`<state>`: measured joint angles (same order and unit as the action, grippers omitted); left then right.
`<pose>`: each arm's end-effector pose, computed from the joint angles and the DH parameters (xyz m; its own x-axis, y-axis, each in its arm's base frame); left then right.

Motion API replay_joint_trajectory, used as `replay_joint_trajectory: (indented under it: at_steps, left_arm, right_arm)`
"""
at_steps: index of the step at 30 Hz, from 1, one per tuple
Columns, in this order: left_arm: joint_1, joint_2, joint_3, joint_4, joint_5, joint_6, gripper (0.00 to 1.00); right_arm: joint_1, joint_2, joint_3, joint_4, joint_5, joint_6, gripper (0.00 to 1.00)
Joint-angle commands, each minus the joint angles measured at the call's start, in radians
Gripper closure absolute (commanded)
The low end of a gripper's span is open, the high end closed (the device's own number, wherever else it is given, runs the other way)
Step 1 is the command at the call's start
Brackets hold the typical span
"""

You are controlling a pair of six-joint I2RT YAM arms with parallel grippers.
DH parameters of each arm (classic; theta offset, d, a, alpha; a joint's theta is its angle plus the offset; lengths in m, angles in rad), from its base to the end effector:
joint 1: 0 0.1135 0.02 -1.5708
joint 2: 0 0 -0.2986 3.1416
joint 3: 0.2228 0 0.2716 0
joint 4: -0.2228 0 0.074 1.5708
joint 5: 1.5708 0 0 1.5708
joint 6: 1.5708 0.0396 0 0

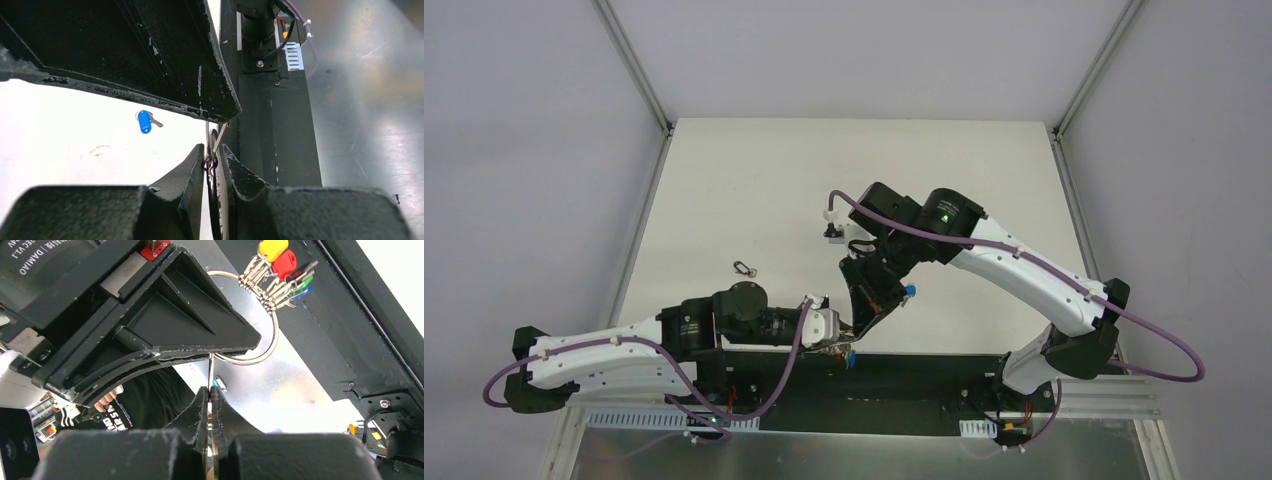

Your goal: Put the keys on the keyring

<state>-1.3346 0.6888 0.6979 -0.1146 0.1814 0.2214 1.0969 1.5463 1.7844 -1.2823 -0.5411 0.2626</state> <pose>0.0319 -0.1632 0.3538 0.1952 0.1121 -0.9743 0.9793 0.0319 0.1998 0.1234 0.2853 0.4395 -0.6097 -0.7011 -0.3698 -0.7482 0.3550 0.5605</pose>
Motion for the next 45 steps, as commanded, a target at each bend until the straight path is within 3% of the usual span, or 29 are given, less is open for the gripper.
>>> replay_joint_trajectory:
  at_steps: [1, 4, 8, 11, 15, 26, 32, 38, 43, 45]
  left_arm:
    - [-0.003, -0.002, 0.045, 0.016, 0.024, -0.010, 0.84]
    - [-0.003, -0.015, 0.052, 0.016, 0.005, -0.022, 0.77]
    - [-0.003, -0.031, 0.059, 0.028, 0.009, -0.032, 0.83]
    - [-0.003, -0.034, 0.060, 0.035, 0.012, -0.035, 0.77]
    - [-0.003, -0.031, 0.054, 0.044, 0.004, -0.033, 1.00]
    - [-0.003, -0.087, 0.005, 0.078, -0.022, -0.043, 1.00]
    - [-0.003, -0.081, 0.003, 0.063, -0.141, -0.081, 1.00]
    - [-0.003, -0.098, -0.013, 0.050, -0.284, -0.125, 1.00]
    - [-0.003, -0.158, -0.046, 0.045, -0.403, -0.163, 1.00]
    - [-0.004, -0.188, -0.054, 0.035, -0.448, -0.179, 1.00]
  right_arm:
    - [0.005, -0.011, 0.024, -0.016, -0.021, 0.023, 1.00]
    - [0.005, -0.016, 0.012, -0.012, -0.019, 0.020, 1.00]
    - [0.005, -0.024, -0.003, 0.001, -0.023, 0.020, 1.00]
    - [0.005, -0.022, -0.002, 0.002, -0.024, 0.022, 1.00]
    - [0.005, -0.023, 0.003, 0.003, -0.022, 0.028, 1.00]
    - [0.006, -0.035, -0.004, 0.024, -0.010, 0.037, 1.00]
    - [0.001, -0.056, 0.005, 0.078, 0.075, 0.043, 1.00]
    - [-0.029, -0.148, -0.005, 0.217, 0.288, 0.043, 0.75]
    - [-0.074, -0.280, -0.159, 0.376, 0.725, 0.059, 0.52]
    - [-0.121, -0.343, -0.277, 0.500, 0.811, 0.089, 0.43]
